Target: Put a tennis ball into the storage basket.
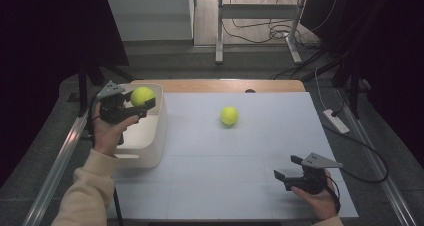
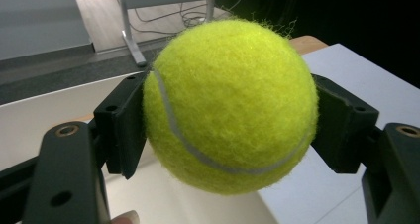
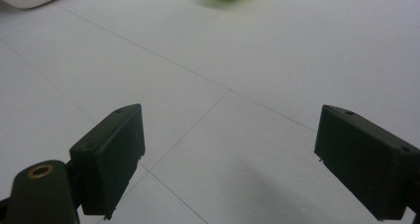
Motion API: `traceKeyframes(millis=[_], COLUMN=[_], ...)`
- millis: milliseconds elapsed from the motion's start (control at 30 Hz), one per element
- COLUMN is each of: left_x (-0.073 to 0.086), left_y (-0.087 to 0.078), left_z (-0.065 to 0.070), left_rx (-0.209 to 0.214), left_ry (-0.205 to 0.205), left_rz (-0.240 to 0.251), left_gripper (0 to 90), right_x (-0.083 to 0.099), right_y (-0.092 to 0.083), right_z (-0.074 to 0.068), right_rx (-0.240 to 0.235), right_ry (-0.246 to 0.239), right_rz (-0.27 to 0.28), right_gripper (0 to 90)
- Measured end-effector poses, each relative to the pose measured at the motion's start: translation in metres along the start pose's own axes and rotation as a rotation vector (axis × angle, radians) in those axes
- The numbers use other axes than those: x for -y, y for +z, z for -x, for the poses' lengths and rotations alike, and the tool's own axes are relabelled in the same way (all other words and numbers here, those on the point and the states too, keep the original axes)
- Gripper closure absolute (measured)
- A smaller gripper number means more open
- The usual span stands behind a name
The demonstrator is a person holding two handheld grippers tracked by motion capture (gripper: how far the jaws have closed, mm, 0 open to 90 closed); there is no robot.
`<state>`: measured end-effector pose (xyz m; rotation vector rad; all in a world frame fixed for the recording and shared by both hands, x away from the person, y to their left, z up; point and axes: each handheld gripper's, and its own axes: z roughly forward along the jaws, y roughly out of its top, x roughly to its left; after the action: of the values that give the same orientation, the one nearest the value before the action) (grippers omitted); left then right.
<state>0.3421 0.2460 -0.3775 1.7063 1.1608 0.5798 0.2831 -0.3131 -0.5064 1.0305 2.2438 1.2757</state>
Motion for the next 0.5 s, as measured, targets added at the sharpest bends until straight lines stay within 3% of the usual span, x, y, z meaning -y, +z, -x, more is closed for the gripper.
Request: traceKeyframes(millis=[500], left_x=[0.000], left_y=[0.011], left_z=[-0.024], left_rx=[-0.070], left_ry=[-0.025], left_rz=[-0.050], left_gripper=[25.9], right_x=[0.001], right_y=[0.000], right_z=[0.001], right_rx=[-0.002], right_ry=[0.002], right_rz=[0.001], right_gripper=[11.9])
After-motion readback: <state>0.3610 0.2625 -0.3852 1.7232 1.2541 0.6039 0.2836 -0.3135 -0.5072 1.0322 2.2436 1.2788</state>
